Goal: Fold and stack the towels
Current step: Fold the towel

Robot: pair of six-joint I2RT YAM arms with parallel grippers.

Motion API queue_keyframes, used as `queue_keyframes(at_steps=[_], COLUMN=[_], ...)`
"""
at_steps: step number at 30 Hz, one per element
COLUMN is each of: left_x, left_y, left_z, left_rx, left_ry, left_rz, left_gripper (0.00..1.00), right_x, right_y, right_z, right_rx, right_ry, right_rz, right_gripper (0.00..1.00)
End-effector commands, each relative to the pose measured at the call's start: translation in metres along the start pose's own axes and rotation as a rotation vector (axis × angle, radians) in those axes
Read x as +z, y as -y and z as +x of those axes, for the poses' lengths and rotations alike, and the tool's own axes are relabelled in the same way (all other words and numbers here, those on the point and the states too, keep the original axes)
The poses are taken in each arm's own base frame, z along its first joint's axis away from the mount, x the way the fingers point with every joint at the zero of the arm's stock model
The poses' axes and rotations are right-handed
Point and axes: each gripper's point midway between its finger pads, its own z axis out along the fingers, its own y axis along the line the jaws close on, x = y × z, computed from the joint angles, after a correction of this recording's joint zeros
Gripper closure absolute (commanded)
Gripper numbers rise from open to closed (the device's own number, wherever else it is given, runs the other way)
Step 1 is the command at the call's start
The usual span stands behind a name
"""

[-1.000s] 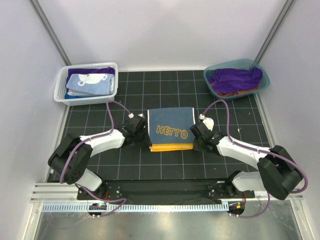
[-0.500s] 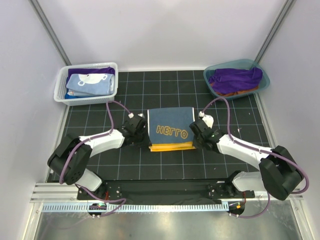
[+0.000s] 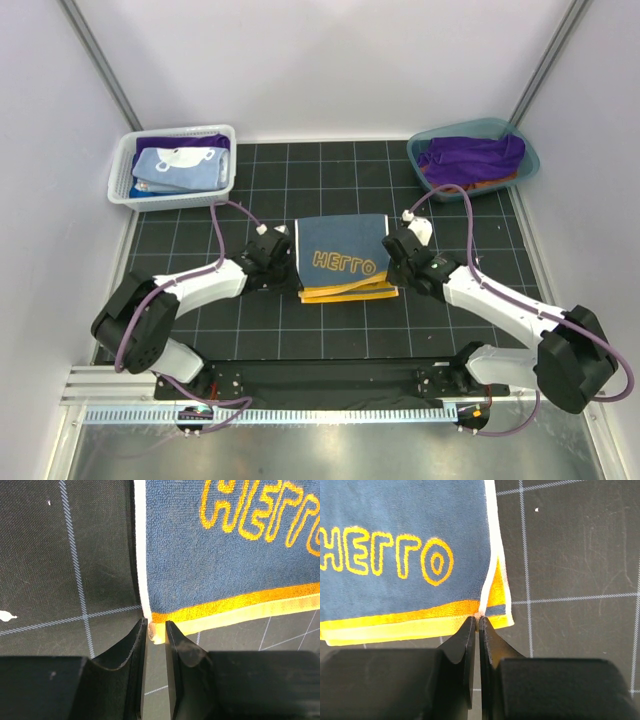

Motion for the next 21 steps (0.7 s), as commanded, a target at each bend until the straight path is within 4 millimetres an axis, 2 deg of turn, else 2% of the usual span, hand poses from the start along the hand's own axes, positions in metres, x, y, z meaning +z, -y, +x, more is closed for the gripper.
queue_keyframes(at_steps=[1, 4, 6, 9, 14, 21], left_x=[-0.008, -0.007, -0.007, -0.007, -0.006, 0.000], left_y=[0.013, 0.012, 0.010, 0.009, 0.009, 0.012], left_z=[-0.008, -0.006, -0.004, -0.004, -0.003, 0.006], left_rx=[0.021, 0.021, 0.023, 0.020, 0.016, 0.000], left_ry=[0.019, 0.012, 0.007, 0.008, 0.007, -0.015], left_rz=[0.040, 0.037, 0.033, 0.029, 0.030, 0.052], left_gripper=[0.77, 0.75, 0.69, 0.67, 0.67, 0.72], right_x=[-0.002, 0.002, 0.005, 0.008, 0.010, 0.013], right_y=[0.000, 0.004, 0.006, 0.005, 0.005, 0.006], right_z=[-0.008, -0.004, 0.000, 0.003, 0.004, 0.006], right_rx=[0.002, -0.002, -0.005, -0.003, -0.002, -0.002], right_ry=[0.032, 0.026, 0.021, 0.013, 0.010, 0.004], right_rz=[0.015, 0.029, 0.036, 0.035, 0.035, 0.038], right_gripper=[0.93, 0.93, 0.93, 0.93, 0.93, 0.93])
